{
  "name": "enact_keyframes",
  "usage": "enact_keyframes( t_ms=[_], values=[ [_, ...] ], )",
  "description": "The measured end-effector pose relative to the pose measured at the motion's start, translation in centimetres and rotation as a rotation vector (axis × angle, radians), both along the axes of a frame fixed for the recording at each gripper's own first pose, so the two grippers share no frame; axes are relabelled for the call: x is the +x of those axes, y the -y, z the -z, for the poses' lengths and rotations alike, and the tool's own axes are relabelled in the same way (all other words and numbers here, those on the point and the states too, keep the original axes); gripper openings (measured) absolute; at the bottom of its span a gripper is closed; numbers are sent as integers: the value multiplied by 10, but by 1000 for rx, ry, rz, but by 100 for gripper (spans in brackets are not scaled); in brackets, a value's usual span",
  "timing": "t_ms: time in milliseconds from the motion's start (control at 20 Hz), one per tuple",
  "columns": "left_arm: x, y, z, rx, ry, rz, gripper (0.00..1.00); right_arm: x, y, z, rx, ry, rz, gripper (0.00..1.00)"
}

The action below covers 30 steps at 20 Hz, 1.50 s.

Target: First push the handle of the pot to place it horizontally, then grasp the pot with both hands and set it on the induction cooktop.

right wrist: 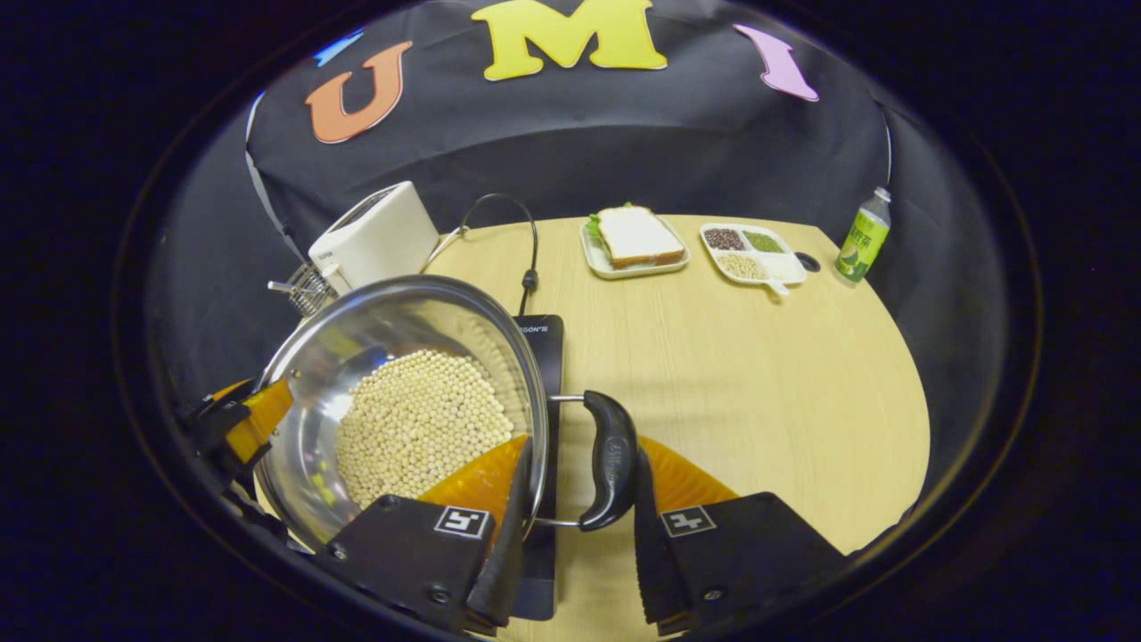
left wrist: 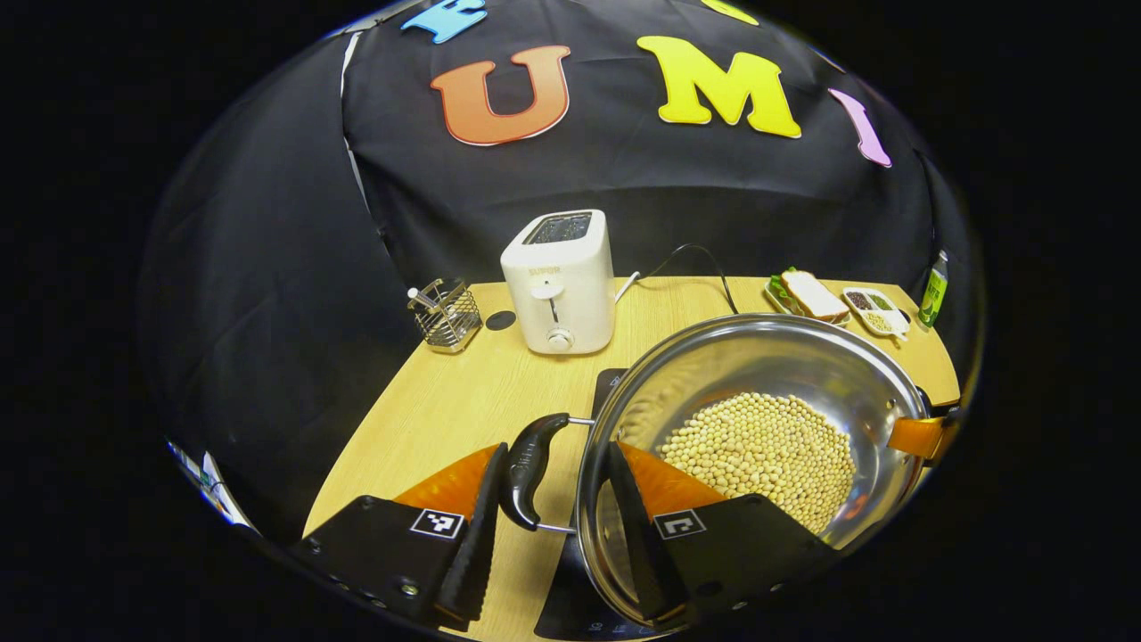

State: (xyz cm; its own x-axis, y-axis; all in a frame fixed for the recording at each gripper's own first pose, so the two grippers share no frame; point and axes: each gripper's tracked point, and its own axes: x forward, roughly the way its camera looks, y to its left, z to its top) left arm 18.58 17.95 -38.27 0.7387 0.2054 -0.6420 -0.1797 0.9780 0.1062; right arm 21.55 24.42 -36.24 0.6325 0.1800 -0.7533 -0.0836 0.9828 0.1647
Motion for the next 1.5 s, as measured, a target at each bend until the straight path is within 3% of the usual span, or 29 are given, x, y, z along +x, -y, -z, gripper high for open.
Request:
enact_keyframes(
  t_ms=[700,750,800,850,900,950,1050,1500],
  values=[
    [7,0,15,-12,31,37,63,0,0,7,-11,24,57,56],
    [7,0,16,-9,35,44,75,0,1,8,-8,27,58,54],
    [7,0,15,-12,40,59,67,-1,1,7,4,34,50,57],
    [5,1,18,-22,34,66,69,-3,0,7,26,40,40,59],
    [1,-1,19,-22,30,48,67,-6,4,7,31,40,44,70],
    [-2,-3,14,-24,33,36,97,-7,9,7,33,52,44,77],
    [-4,-8,12,-24,72,10,97,-9,11,-1,58,84,36,87],
    [-34,0,-29,-14,124,-7,97,-18,32,-45,-46,215,-34,84]
  ],
)
